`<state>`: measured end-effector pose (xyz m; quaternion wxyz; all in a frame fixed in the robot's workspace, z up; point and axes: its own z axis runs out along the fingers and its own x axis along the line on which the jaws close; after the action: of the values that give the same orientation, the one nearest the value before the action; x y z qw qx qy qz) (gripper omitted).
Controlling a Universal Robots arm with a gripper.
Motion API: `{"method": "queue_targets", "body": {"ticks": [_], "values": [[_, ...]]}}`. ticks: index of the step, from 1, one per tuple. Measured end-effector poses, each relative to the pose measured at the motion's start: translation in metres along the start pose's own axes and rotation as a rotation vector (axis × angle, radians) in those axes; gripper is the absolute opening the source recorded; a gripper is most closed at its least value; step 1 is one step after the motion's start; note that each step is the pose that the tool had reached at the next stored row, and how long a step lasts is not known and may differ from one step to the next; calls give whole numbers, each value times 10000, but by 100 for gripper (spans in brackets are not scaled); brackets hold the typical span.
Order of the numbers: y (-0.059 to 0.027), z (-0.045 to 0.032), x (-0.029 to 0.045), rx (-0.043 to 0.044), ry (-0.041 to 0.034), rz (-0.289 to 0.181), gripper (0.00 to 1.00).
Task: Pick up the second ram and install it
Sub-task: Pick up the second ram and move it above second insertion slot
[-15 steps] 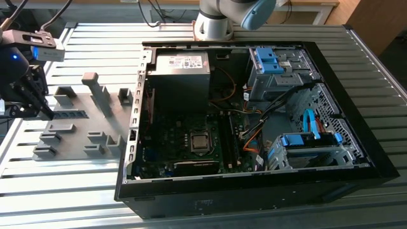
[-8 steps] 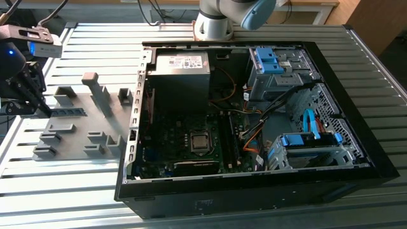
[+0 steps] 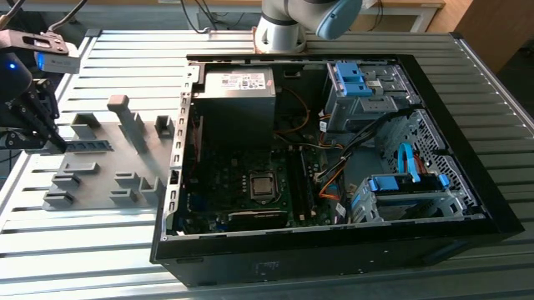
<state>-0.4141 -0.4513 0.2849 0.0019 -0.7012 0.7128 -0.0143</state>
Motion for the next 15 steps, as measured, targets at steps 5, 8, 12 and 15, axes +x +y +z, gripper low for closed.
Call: {"method": "queue_targets", "body": {"ticks": [5,8,12,15], "values": [[-1,-52,1,1,-1,0,14],[-1,-69,1,2,-1,0,14],[-2,-89,1,1,-1,0,14],[-2,-101,2,1,-1,0,14]]}}
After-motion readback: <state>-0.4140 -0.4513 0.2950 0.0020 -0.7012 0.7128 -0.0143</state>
